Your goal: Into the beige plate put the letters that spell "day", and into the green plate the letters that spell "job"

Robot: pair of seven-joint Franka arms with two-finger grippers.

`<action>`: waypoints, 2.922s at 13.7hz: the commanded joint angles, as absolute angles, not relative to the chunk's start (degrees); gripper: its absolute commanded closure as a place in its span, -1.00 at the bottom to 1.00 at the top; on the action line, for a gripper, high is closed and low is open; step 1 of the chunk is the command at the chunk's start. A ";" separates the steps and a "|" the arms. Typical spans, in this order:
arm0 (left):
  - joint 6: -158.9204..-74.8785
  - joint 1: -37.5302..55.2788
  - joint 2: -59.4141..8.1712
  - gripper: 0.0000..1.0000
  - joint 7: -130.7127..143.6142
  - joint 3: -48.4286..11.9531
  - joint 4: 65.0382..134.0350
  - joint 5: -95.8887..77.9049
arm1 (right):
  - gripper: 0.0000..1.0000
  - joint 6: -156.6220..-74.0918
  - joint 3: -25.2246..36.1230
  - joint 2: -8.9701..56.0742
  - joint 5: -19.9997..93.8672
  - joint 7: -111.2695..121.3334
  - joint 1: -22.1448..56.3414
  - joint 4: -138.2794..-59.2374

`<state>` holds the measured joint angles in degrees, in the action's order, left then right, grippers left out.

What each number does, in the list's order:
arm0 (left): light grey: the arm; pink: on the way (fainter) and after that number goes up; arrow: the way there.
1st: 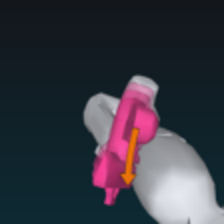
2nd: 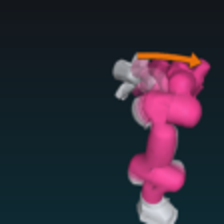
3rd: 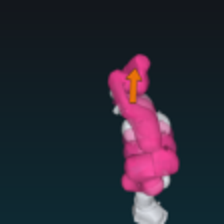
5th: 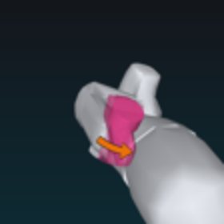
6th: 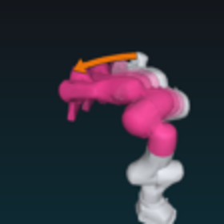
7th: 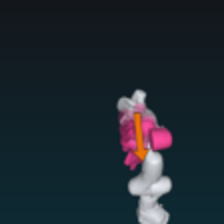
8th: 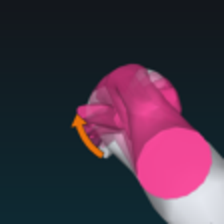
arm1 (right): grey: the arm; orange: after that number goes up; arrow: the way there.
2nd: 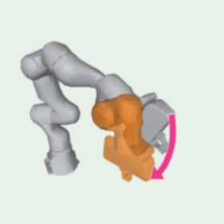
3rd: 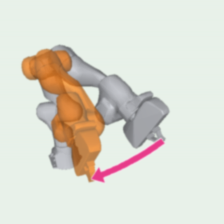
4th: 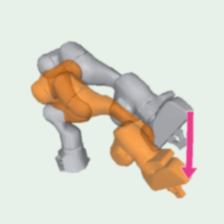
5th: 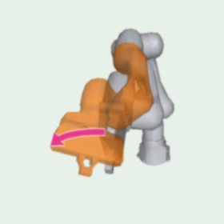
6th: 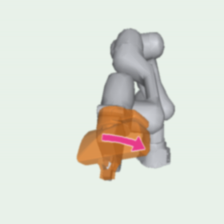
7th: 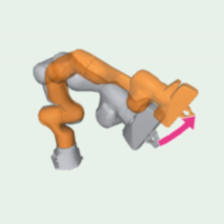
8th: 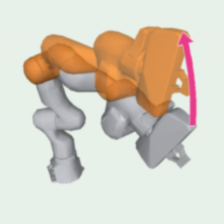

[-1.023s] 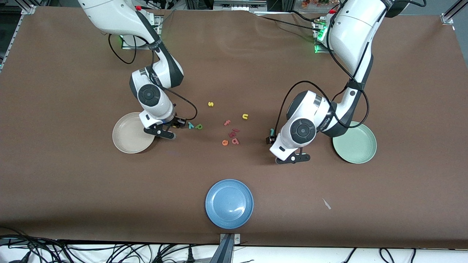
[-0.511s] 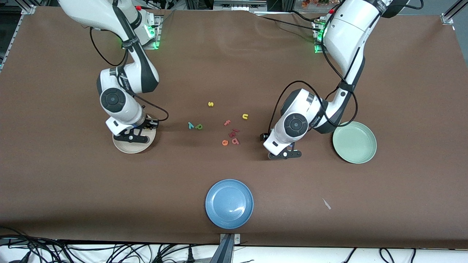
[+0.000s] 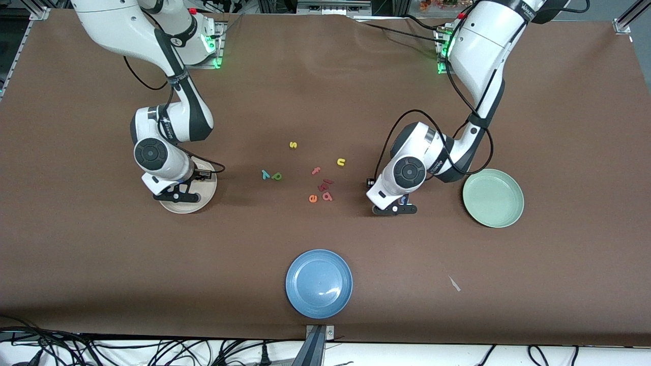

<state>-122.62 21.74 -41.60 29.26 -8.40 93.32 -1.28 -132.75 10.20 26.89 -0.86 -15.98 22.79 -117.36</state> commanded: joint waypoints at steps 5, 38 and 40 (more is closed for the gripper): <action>-125.24 23.03 -41.04 -0.11 29.18 -8.35 95.54 -2.90 | -0.97 -128.52 5.47 25.22 2.28 -26.14 23.47 -112.61; -112.75 -6.67 -37.17 1.00 16.00 -7.56 95.01 10.80 | 0.66 -131.49 1.93 39.55 3.96 -90.44 36.83 -98.53; -113.29 -7.38 -38.58 1.00 16.00 -7.56 95.01 11.16 | 0.69 -131.05 2.02 39.20 3.96 -88.87 36.65 -97.91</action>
<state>-112.78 -6.79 -37.23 16.41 -6.82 95.53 9.31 -131.96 1.77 39.50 3.15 -90.79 36.50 -98.30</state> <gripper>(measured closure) 0.894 0.727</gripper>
